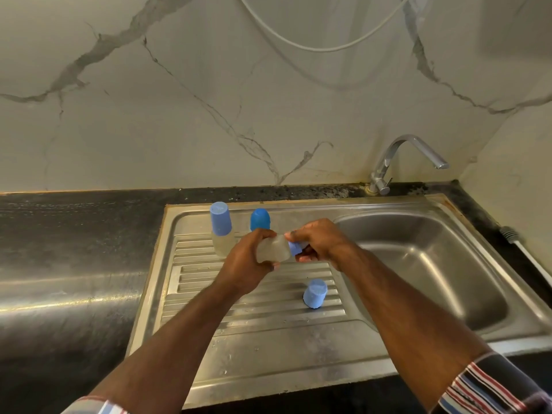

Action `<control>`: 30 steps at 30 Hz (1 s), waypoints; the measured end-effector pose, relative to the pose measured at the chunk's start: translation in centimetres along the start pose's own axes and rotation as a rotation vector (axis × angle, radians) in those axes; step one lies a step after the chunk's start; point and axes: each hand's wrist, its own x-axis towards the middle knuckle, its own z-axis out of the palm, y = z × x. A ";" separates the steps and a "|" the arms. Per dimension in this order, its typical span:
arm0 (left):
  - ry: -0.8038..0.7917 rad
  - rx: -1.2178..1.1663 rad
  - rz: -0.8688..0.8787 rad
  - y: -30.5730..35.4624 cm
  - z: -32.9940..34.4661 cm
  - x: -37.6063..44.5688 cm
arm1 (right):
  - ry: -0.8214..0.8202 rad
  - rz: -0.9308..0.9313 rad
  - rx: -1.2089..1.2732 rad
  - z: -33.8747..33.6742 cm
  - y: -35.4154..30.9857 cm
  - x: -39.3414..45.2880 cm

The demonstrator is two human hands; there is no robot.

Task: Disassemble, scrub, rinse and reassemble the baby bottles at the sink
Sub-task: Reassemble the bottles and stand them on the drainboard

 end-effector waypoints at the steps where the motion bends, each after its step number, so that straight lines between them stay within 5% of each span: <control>1: 0.002 0.023 0.007 0.0 0.0 0.0 | 0.017 0.010 0.001 0.1 0.0 0.0; 8: -0.163 0.028 -0.071 -0.1 -0.1 0.3 | -0.175 -0.192 -0.284 -1.3 -0.3 -0.7; 16: -0.103 0.056 -0.063 -0.3 1.2 -1.0 | -0.094 -0.008 -0.151 0.1 0.7 -0.7; 21: -0.143 0.075 -0.151 -1.5 1.1 -0.9 | -0.159 0.057 -0.839 -1.2 1.6 -1.5; 25: -0.170 0.078 -0.186 -1.9 1.5 -1.0 | -0.276 0.171 -0.890 -0.7 3.1 -1.9; 30: -0.160 -0.044 -0.211 -2.5 1.3 -0.9 | 0.067 -0.024 -0.576 -3.8 3.1 -0.3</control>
